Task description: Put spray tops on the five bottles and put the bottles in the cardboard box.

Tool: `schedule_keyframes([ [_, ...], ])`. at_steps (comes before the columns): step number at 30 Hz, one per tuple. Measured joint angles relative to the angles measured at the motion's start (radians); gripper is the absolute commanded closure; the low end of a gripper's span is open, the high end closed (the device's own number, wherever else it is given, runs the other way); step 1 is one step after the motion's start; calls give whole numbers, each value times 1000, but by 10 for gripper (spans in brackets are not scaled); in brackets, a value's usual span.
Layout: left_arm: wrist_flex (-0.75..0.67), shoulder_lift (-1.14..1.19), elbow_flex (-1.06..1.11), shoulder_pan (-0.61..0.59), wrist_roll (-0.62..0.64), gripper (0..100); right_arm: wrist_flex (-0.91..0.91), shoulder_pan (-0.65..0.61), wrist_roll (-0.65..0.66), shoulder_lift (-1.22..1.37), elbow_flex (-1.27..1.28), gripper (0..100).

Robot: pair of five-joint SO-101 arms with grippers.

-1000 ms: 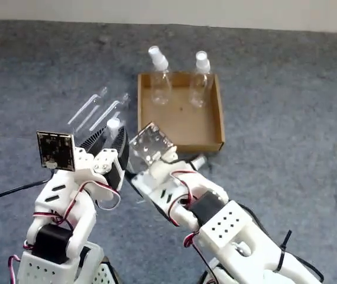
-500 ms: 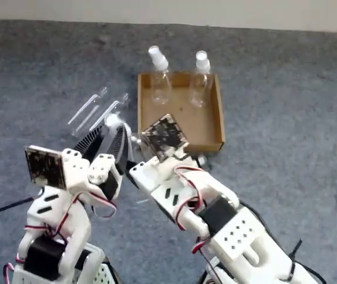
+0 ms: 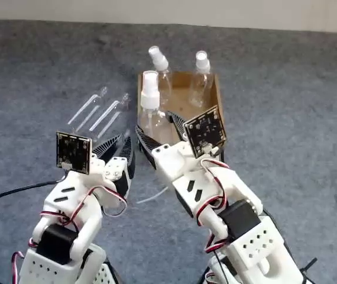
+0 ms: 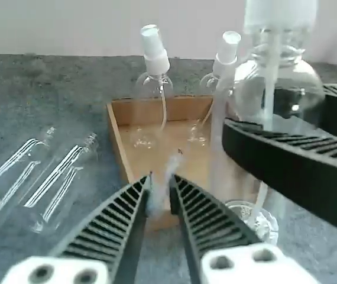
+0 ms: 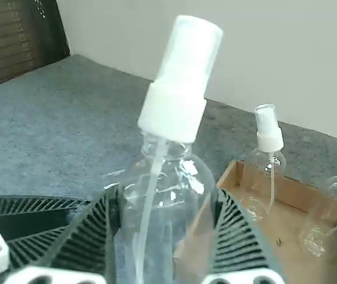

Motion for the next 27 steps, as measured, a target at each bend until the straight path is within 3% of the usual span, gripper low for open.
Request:
schedule_keyframes([
  [3, 0, -3, 0, 2, -55, 981, 0, 40, -6, 0, 0, 994],
  [6, 0, -3, 0, 6, -163, 889, 0, 84, -6, 12, -12, 994],
  [10, 0, -3, 0, 6, -215, 779, 21, 91, -9, 158, -118, 994],
  [19, 0, -3, 0, 6, -269, 765, 222, 15, -9, 562, -482, 994],
  [27, -32, -5, 28, -11, -267, 768, 417, -55, -9, 546, -615, 994],
])
